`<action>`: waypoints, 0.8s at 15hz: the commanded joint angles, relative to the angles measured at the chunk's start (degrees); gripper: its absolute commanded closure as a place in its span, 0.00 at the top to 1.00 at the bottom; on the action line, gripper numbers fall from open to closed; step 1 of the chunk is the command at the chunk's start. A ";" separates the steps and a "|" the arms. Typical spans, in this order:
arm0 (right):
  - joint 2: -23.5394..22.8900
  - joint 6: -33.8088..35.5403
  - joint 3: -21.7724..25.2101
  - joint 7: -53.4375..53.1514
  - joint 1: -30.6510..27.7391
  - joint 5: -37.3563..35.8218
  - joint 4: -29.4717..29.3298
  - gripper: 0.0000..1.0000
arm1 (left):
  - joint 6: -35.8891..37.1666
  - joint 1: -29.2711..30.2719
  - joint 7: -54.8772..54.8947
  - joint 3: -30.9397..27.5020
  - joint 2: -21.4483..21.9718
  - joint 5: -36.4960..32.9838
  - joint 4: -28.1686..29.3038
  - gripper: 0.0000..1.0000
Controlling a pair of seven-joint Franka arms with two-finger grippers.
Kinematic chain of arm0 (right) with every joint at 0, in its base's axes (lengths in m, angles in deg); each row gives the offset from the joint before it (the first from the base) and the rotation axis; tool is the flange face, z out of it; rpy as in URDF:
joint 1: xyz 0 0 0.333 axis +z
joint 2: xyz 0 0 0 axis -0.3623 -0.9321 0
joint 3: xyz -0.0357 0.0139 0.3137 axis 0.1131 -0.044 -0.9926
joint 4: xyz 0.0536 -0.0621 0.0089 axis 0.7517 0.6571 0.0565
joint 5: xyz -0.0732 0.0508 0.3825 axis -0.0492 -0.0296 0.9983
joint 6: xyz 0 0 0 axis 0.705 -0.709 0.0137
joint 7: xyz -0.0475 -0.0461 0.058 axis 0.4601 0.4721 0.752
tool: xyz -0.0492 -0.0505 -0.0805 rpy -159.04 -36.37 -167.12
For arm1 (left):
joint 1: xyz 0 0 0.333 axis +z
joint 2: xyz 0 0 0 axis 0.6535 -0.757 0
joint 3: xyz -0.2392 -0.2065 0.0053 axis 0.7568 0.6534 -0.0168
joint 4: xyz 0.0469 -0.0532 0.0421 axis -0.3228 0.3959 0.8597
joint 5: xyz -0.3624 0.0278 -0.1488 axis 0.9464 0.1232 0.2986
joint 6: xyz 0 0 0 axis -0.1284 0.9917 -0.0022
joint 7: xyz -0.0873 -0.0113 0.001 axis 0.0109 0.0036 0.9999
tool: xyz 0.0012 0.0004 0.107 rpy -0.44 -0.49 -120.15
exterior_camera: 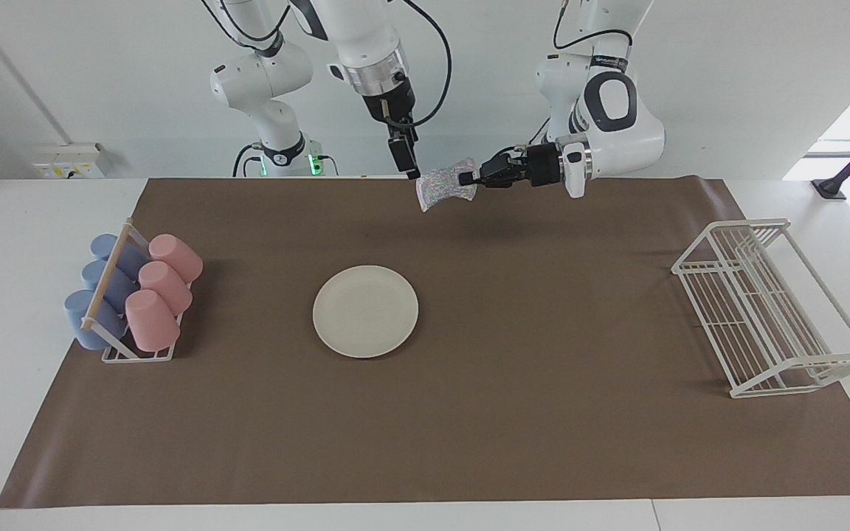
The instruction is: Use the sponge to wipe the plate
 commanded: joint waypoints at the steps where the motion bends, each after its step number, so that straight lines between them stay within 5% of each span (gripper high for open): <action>1: 5.53 -5.95 0.20 0.54 2.29 0.78 9.36 1.00 | -0.95 -2.51 1.01 -0.91 1.83 1.42 1.85 0.00; 6: 3.36 -14.75 0.20 1.51 2.57 0.78 12.88 1.00 | 0.36 -2.07 1.01 -1.00 1.83 1.42 1.85 0.00; 11: 2.47 -16.52 0.11 2.57 3.01 0.87 12.98 1.00 | 1.59 -1.80 1.01 -1.17 2.09 1.42 1.85 0.00; 12: 2.47 -16.00 0.11 2.66 3.01 0.87 12.98 0.82 | 1.94 -1.80 1.09 -1.18 2.18 1.42 1.85 0.00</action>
